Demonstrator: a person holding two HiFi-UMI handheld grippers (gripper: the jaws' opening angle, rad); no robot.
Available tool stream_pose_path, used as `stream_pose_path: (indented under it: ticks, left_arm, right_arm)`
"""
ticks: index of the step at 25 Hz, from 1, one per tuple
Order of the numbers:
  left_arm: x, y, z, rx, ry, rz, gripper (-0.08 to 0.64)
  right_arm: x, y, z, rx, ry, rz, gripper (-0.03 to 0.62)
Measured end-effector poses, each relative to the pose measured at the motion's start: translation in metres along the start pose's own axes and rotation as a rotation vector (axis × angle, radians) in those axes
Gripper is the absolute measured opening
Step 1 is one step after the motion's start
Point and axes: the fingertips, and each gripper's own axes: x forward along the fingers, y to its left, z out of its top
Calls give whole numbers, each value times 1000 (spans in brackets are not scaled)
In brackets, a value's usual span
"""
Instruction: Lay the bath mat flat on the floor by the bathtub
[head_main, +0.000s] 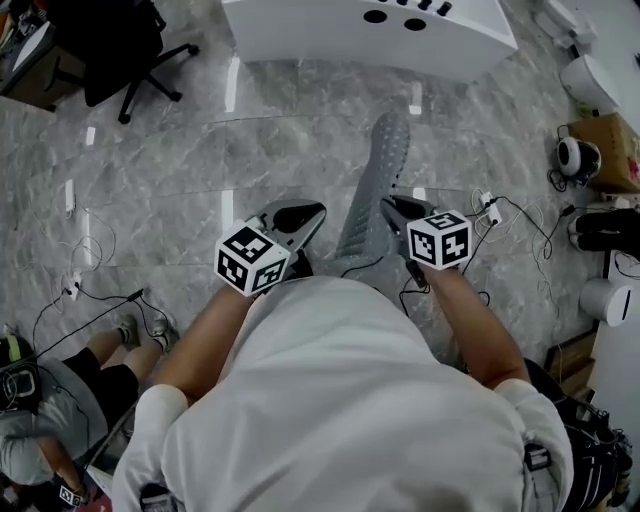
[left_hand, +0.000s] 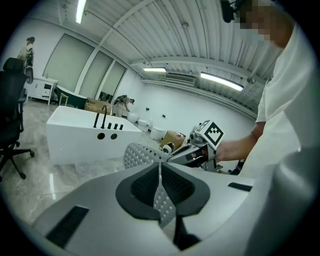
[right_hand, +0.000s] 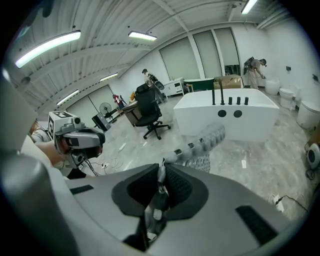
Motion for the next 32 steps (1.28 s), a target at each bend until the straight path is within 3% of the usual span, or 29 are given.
stream_pose_path:
  ticks: [6, 15, 25, 32]
  left_arm:
    - [-10, 82, 42, 31, 18, -17, 29]
    - [-2, 164, 76, -51, -16, 77, 29]
    - [46, 237, 139, -82, -34, 170, 29]
    - [73, 284, 160, -119, -26, 126, 29]
  right_arm:
    - [57, -8, 105, -1, -53, -18, 43]
    - [139, -25, 223, -38, -79, 51, 43]
    - [225, -57, 305, -153, -11, 149, 43]
    - [288, -72, 346, -151, 23, 152, 43]
